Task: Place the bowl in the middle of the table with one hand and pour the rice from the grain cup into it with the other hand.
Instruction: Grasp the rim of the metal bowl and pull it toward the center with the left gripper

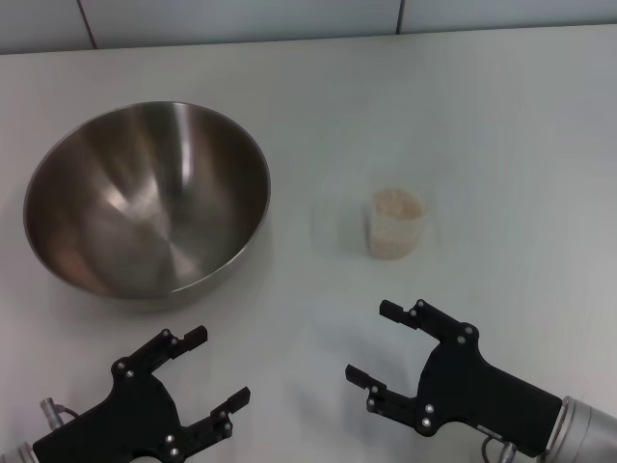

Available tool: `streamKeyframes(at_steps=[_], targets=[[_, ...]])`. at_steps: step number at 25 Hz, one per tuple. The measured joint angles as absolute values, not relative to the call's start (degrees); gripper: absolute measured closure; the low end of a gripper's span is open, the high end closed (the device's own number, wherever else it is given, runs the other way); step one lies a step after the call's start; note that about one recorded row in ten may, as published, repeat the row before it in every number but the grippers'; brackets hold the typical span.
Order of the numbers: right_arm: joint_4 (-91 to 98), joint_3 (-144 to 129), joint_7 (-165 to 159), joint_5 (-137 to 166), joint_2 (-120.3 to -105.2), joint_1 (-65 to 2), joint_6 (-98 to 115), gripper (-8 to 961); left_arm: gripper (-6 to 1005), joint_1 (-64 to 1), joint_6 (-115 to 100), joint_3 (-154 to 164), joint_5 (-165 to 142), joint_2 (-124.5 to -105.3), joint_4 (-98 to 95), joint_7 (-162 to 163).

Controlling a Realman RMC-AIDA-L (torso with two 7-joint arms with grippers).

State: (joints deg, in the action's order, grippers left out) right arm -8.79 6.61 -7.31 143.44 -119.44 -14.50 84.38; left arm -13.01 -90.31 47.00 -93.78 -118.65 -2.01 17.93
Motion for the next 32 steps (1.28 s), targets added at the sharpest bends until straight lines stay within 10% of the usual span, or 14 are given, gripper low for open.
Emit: streamKeyframes(at_steps=[14,32], targets=[[-8.8,6.7,-7.3,143.4,-119.42,-14.6,84.7,192,235,-10.5,-107.6,43.9,-93.0,-118.0,-5.4,21.3],[-9.3,6.9,-7.3,143.4,-119.36,-14.3,84.8,192,283,-16.4,-76.7,49.4,-114.0,-118.28,-76.3,101.1]])
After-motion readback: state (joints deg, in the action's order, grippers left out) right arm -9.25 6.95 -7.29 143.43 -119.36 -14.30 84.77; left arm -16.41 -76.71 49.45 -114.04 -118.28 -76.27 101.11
